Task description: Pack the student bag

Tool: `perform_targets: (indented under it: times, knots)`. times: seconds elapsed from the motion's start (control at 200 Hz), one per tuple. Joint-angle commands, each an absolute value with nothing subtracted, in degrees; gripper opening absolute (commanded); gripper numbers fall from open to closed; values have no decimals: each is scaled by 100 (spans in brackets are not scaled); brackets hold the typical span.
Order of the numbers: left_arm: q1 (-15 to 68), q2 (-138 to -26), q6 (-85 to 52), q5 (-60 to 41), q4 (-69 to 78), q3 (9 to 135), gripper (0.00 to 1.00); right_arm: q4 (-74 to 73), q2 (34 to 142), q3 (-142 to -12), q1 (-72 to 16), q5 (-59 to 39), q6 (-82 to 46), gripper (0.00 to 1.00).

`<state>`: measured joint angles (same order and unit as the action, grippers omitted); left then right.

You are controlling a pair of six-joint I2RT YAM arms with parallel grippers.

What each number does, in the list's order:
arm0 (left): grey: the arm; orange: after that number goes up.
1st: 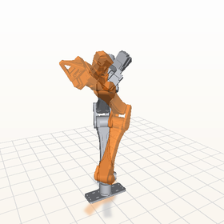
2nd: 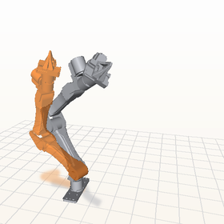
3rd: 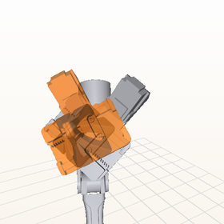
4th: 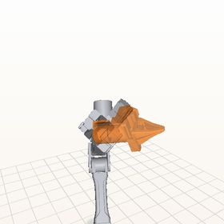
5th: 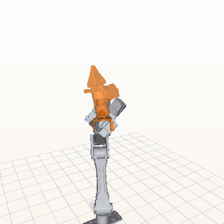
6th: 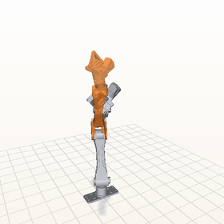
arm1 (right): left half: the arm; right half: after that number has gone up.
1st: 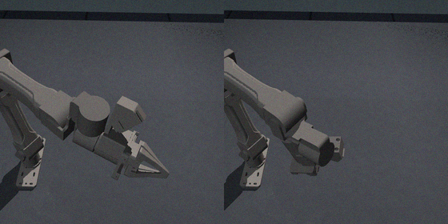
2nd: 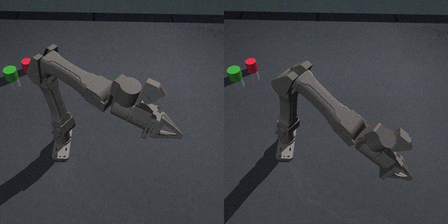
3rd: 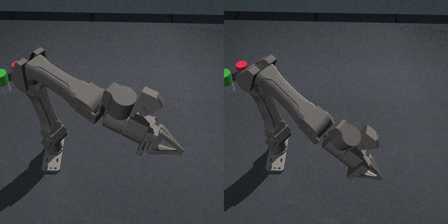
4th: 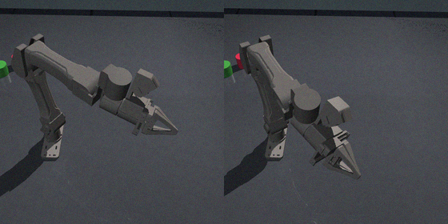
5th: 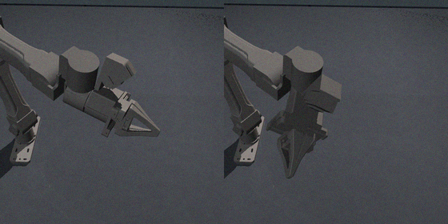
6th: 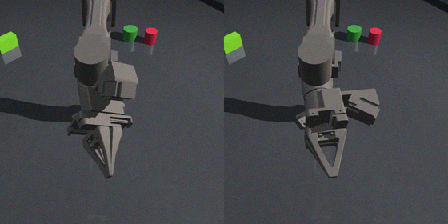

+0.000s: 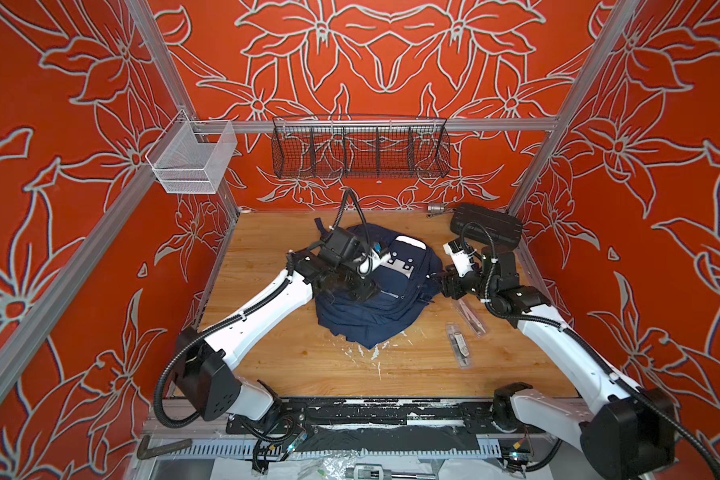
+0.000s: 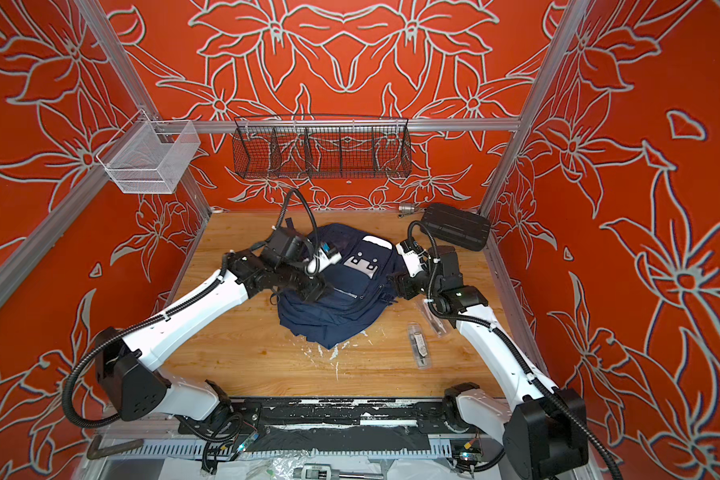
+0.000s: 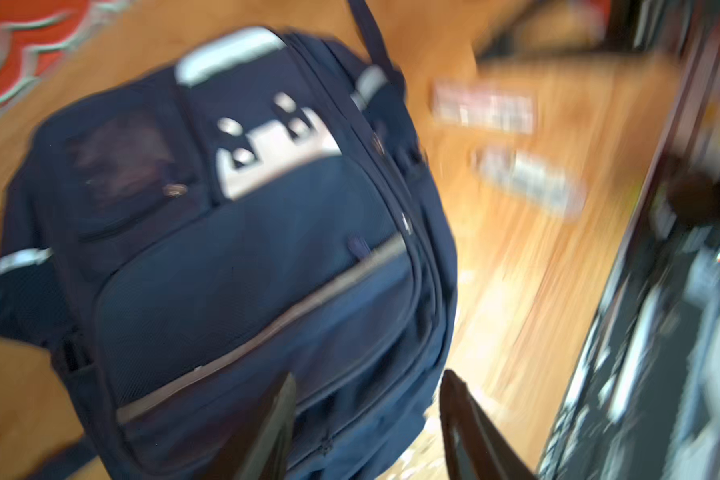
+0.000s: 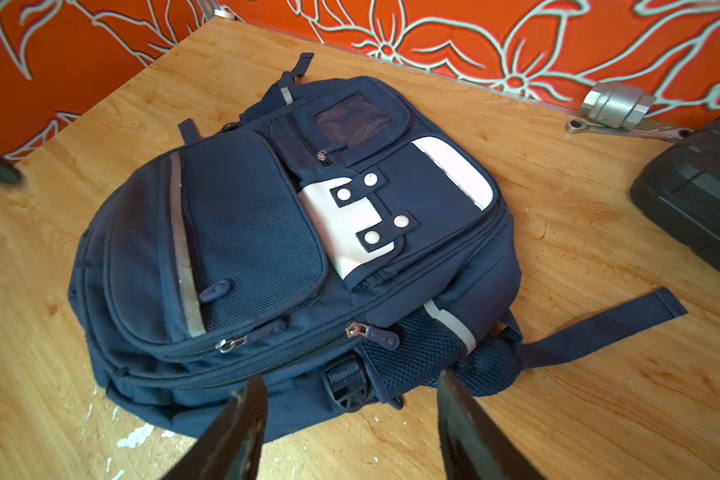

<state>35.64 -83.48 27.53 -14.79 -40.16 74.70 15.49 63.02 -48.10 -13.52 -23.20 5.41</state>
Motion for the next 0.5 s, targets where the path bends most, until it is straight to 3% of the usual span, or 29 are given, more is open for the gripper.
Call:
perform_targets:
  times: [0.0,0.495]
  knots:
    - [3674,-8387,5496,-1171,-3787,7060,56,1876,6179,-4983,-1362,-2466,713,66]
    - [3702,-9024,6060,-779,-2692,6759,56,1956,6234,-4871,-1363,-2375,529,66]
